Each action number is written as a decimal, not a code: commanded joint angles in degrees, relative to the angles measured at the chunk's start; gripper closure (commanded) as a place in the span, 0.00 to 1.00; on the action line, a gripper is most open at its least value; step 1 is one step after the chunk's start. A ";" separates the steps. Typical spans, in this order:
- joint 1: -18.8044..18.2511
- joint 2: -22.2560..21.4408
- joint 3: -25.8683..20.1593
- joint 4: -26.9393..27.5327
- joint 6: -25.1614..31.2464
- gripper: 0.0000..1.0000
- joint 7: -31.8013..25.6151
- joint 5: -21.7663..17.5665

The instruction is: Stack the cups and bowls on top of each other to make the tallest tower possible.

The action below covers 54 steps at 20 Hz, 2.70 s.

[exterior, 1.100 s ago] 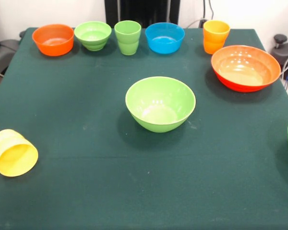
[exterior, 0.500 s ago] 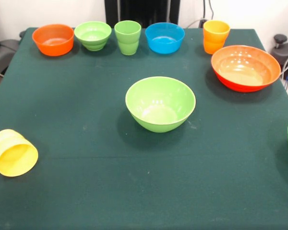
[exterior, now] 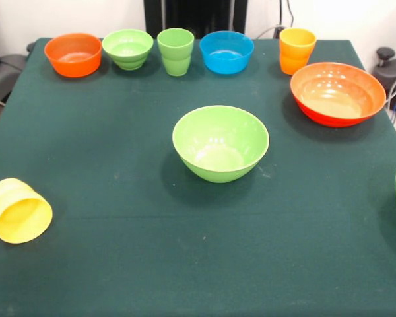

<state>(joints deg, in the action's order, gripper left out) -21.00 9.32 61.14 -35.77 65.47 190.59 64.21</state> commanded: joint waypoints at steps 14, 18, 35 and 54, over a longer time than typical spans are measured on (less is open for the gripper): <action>1.07 5.74 -1.31 5.87 2.00 0.00 20.46 1.42; 0.26 7.38 0.74 9.23 3.08 0.00 24.06 2.91; 2.91 5.95 1.45 7.55 4.79 0.00 28.57 4.59; 9.88 1.41 -4.65 -7.94 -1.23 0.00 24.44 2.36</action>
<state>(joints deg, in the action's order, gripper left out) -11.78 11.35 64.36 -36.68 65.48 205.60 69.59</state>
